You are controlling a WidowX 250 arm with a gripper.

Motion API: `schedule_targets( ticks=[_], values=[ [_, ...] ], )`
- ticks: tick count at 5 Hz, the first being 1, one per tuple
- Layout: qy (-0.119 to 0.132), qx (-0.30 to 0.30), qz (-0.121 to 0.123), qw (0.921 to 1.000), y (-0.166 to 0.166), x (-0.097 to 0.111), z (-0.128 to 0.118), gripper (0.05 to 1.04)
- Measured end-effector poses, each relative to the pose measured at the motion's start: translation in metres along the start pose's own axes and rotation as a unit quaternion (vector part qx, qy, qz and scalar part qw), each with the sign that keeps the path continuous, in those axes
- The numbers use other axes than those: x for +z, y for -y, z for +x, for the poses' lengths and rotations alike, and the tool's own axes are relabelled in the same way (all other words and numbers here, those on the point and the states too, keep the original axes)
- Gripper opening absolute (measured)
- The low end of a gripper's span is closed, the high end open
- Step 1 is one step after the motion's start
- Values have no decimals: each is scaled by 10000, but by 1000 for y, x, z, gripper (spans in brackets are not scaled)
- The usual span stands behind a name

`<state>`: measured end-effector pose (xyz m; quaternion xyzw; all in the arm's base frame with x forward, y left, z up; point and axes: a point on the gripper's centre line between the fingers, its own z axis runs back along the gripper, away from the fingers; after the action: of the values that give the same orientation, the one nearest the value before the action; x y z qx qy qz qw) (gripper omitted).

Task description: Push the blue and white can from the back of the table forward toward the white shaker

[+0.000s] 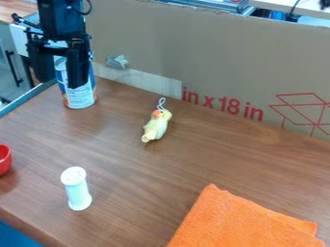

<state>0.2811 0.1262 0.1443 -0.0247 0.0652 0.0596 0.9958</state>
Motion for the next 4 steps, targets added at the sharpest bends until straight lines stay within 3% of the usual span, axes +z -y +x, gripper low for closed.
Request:
schedule_targets(
  ticks=[1,2,3,4],
  values=[
    [-162,8,-49,9999,0,-10,1,1000],
    [-82,102,88,9999,-10,-7,23,1000],
    [368,279,422,9980,-26,5,52,1000],
    [476,255,542,9971,-38,6,84,1000]
  ],
)
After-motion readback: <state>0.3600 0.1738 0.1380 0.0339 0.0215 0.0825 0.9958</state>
